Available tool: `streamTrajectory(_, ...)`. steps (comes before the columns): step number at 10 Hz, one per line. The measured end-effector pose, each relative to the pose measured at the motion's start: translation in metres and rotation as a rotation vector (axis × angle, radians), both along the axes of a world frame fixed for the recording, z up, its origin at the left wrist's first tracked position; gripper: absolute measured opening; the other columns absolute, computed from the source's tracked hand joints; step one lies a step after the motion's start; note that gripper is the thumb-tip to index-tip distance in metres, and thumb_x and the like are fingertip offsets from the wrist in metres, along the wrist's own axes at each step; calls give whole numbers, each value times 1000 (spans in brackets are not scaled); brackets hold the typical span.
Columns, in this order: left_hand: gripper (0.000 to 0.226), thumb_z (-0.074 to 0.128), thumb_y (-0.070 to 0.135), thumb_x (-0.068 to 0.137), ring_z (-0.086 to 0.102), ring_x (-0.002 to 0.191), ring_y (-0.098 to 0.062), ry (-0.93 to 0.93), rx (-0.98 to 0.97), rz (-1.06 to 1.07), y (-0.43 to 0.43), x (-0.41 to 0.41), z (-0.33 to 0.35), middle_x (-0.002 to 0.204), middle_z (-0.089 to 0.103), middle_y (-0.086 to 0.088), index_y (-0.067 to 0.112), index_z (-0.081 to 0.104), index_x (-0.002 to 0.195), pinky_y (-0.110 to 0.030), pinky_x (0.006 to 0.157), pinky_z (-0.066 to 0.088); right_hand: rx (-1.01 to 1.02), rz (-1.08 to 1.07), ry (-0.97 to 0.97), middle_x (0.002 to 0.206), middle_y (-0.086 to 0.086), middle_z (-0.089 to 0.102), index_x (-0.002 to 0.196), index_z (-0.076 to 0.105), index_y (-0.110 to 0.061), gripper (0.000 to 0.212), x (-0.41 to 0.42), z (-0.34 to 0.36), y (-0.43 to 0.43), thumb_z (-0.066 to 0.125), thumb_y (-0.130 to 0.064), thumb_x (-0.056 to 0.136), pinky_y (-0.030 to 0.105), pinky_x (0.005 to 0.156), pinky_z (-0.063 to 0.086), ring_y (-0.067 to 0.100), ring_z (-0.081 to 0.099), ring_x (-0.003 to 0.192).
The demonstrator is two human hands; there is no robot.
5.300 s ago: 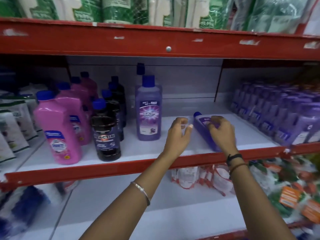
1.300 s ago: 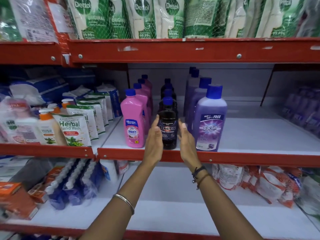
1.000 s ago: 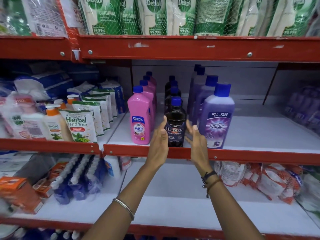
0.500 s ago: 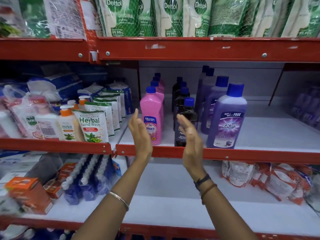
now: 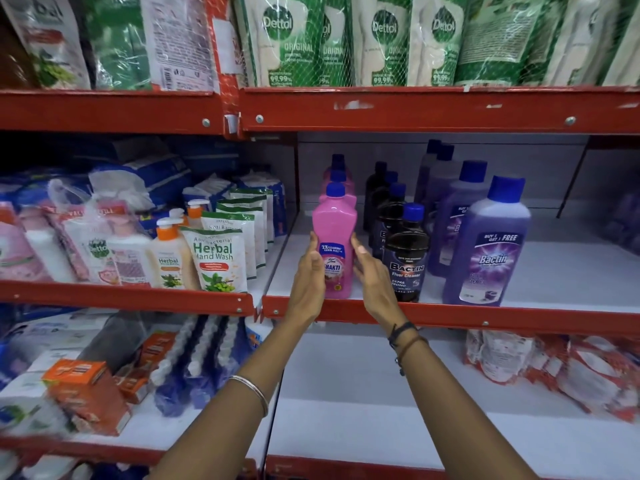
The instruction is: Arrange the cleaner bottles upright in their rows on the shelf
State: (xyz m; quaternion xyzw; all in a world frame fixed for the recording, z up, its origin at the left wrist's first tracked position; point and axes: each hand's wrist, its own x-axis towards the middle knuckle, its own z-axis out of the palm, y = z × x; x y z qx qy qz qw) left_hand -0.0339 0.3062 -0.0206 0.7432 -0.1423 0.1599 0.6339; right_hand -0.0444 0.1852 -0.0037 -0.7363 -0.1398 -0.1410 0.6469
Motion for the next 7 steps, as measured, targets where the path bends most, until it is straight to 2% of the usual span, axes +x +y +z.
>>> streamTrajectory(1, 77, 11, 86, 71, 36, 138, -16, 2, 56, 11, 5, -2, -4, 154, 31, 5, 55, 11, 141, -51, 112, 35, 0, 4, 22, 91, -32, 58, 108, 55, -47, 29, -10, 5, 0, 30, -35, 100, 8, 71, 47, -16, 63, 83)
streamTrajectory(2, 75, 9, 86, 70, 41, 135, -19, -17, 96, 16, 9, -8, -6, 152, 35, 2, 58, 8, 140, -51, 109, 39, 5, 6, 37, 83, -29, 60, 94, 59, -44, 30, -19, 6, 2, 30, -35, 100, 6, 64, 47, -16, 63, 79)
streamTrajectory(3, 75, 8, 84, 71, 45, 132, -22, -14, 153, 6, 10, -15, -8, 150, 37, 0, 57, 6, 140, -53, 105, 43, 19, 11, 59, 86, -29, 62, 89, 60, -45, 34, -26, 4, 4, 30, -35, 100, 5, 66, 47, -15, 64, 81)
streamTrajectory(4, 75, 11, 85, 73, 48, 130, -23, 9, 203, -42, 12, -8, -12, 149, 37, -1, 55, 6, 142, -54, 102, 44, 23, 1, 49, 94, -28, 60, 102, 55, -49, 28, -29, 5, 7, 30, -35, 100, 7, 68, 47, -16, 63, 83)
streamTrajectory(5, 79, 10, 84, 73, 41, 134, -18, 38, 233, -44, 14, -20, 1, 153, 30, -2, 51, 1, 144, -50, 108, 41, 32, -48, 66, 97, -17, 63, 112, 58, -38, 31, -37, 10, 10, 30, -38, 100, 8, 69, 48, -9, 65, 87)
streamTrajectory(6, 86, 6, 80, 73, 18, 140, -8, 11, 221, 48, 4, -45, 10, 158, 12, -2, 38, 2, 147, -38, 115, 24, -39, -148, -23, 110, 18, 69, 118, 60, -2, 48, -54, 17, 8, 30, -34, 100, 17, 75, 50, 19, 64, 97)
streamTrajectory(7, 75, 13, 71, 85, -1, 148, -10, -186, 207, 221, -5, -55, 31, 160, 3, 6, 32, 8, 148, -45, 121, 13, -74, -259, -177, 127, 20, 61, 124, 56, -1, 41, -73, 46, -2, 32, -25, 101, -4, 76, 39, -1, 58, 99)
